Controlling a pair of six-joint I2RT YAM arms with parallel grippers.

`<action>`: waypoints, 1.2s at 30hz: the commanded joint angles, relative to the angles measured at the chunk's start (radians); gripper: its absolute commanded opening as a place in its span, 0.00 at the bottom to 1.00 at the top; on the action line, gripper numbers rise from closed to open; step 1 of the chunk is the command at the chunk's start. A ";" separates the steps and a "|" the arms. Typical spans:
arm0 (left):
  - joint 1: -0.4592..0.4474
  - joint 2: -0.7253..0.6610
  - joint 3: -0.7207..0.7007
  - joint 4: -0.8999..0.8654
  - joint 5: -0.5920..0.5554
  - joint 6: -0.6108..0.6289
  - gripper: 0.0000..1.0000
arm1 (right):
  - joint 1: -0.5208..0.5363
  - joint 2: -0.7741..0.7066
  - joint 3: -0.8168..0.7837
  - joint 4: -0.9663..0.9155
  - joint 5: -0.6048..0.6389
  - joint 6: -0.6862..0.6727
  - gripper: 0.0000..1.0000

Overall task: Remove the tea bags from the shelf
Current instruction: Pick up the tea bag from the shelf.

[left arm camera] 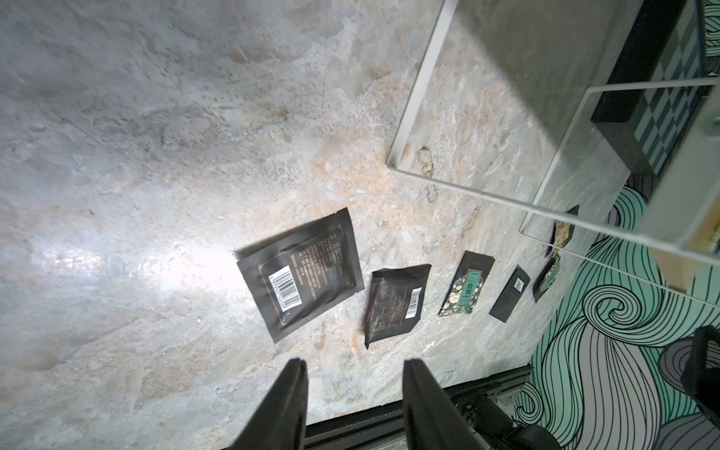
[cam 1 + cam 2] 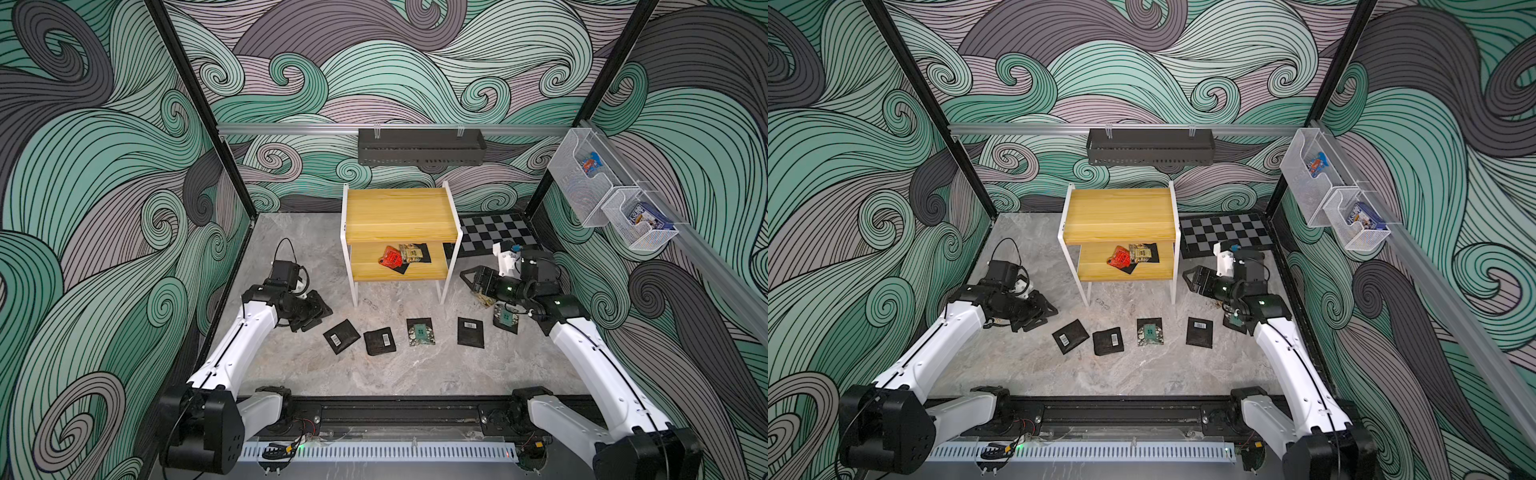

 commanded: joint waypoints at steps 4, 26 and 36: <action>-0.001 -0.017 0.081 0.003 -0.015 0.039 0.48 | -0.005 -0.005 0.014 0.008 -0.004 -0.012 0.76; 0.027 0.046 0.246 0.120 0.038 0.046 0.57 | -0.049 0.098 0.170 -0.007 -0.080 0.008 0.80; 0.035 0.116 0.304 0.149 0.124 0.036 0.58 | -0.094 0.213 0.265 -0.010 -0.118 0.030 0.83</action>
